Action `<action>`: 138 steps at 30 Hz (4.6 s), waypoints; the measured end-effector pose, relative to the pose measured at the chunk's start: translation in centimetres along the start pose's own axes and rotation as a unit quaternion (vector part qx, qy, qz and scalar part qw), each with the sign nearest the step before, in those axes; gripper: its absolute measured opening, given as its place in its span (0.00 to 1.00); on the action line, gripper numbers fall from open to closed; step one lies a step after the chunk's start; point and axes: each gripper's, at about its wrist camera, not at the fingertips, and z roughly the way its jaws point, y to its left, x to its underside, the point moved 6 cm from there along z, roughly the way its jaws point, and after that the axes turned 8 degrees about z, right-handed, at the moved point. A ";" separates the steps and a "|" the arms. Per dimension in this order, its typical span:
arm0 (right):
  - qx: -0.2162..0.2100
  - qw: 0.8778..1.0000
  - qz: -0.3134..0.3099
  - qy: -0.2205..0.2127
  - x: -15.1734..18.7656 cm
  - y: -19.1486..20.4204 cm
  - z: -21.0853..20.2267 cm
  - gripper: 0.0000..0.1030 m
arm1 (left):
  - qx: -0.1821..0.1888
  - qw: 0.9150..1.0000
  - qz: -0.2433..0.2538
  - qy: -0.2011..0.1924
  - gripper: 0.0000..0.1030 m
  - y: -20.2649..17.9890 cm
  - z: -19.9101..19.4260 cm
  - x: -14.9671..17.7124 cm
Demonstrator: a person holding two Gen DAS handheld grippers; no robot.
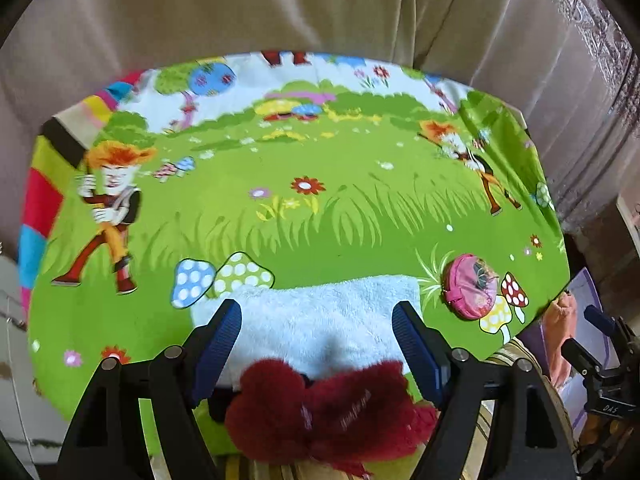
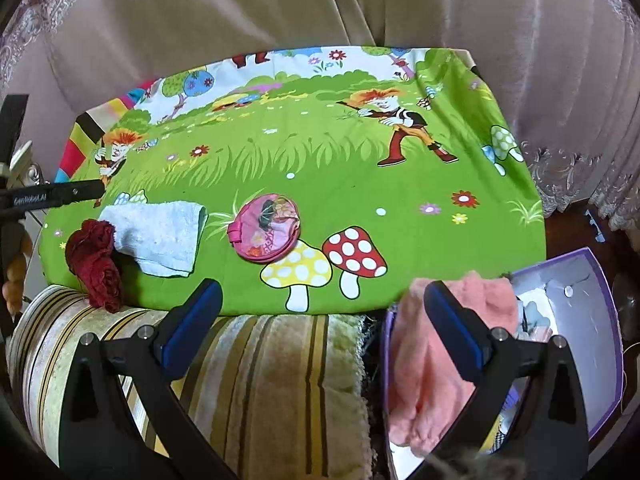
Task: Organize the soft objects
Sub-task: 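Grasp the white towel with the left gripper while the right gripper grasps the pink round pouch, then carry the white towel and pink pouch over the box and open both grippers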
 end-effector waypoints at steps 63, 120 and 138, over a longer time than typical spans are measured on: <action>0.025 0.989 -0.115 0.092 -2.6 7.2 14.2 0.85 | -0.029 0.985 -0.170 -0.004 0.56 13.4 6.0 1.0; 0.122 0.988 0.066 -0.063 0.5 -14.0 -7.0 0.73 | 0.234 0.962 0.062 -0.126 0.14 -23.0 -7.6 -1.2; 0.154 0.976 0.134 -0.081 6.1 -23.1 -12.1 0.73 | 0.312 0.934 0.175 0.010 0.28 -39.8 -5.3 7.0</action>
